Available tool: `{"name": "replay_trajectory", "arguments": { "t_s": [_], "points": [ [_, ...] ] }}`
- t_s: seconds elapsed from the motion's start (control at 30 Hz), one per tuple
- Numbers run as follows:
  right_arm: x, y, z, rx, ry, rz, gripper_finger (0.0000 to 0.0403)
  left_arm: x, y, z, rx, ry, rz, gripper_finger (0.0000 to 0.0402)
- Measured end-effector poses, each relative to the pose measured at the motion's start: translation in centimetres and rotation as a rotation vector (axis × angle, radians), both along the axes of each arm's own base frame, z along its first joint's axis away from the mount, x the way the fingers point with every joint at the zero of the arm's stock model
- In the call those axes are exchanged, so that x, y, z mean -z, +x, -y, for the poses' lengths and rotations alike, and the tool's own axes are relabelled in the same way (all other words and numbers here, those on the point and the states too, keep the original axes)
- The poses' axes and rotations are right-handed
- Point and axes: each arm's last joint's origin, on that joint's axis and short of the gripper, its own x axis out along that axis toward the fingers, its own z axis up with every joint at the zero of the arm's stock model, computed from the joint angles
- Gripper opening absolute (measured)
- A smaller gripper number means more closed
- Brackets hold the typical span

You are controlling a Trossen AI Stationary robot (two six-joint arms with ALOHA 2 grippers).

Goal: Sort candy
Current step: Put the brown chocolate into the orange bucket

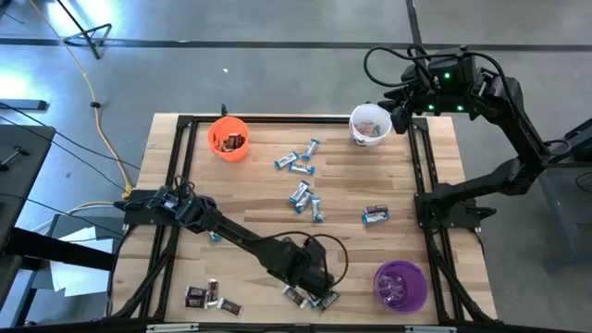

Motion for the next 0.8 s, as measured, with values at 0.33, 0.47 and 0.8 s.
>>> {"name": "replay_trajectory", "arguments": {
  "t_s": [0.33, 0.47, 0.8],
  "points": [
    [0.0, 0.0, 0.0, 0.0, 0.0, 0.0, 0.0149, -6.2, -3.8, -2.2, -0.036, 0.162, 0.004, 0.0001],
    [0.0, 0.0, 0.0, 0.0, 0.0, 0.0, 0.0149, -8.6, -5.7, -3.7, -0.056, 0.261, -0.004, 0.0001],
    [0.0, 0.0, 0.0, 0.0, 0.0, 0.0, 0.0149, -13.9, -9.1, -9.9, -0.002, 0.423, 0.069, 0.0001]
  ]
}}
